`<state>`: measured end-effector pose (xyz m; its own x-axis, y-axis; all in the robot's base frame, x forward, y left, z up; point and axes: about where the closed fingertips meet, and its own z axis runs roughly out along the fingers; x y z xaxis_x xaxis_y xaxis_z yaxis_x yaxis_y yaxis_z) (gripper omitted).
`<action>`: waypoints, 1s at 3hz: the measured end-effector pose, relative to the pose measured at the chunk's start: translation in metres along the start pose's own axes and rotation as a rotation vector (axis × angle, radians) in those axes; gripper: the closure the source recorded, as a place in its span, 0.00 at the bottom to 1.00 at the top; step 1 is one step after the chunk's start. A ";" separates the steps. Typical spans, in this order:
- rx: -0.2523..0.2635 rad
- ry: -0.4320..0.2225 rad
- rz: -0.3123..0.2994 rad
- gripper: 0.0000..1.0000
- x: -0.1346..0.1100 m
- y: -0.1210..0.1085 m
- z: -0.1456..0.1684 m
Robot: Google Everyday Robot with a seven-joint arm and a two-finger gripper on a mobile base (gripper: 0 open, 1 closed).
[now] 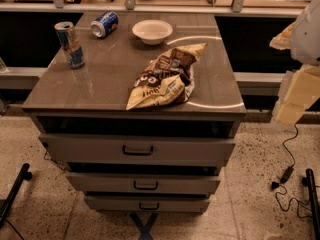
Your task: Move brown chip bag near redbull can
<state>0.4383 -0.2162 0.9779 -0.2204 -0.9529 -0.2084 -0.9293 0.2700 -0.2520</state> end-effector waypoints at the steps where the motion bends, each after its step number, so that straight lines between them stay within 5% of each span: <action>1: 0.007 -0.004 0.002 0.00 -0.001 -0.001 0.000; 2: 0.027 -0.018 0.010 0.00 -0.005 -0.005 0.001; 3: 0.078 -0.029 -0.026 0.00 -0.030 -0.042 0.010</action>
Offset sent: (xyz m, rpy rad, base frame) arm 0.0123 0.0046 -0.0032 0.0265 -0.0371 -0.0193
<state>0.4865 -0.1974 0.9855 -0.1869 -0.9557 -0.2274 -0.9082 0.2563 -0.3308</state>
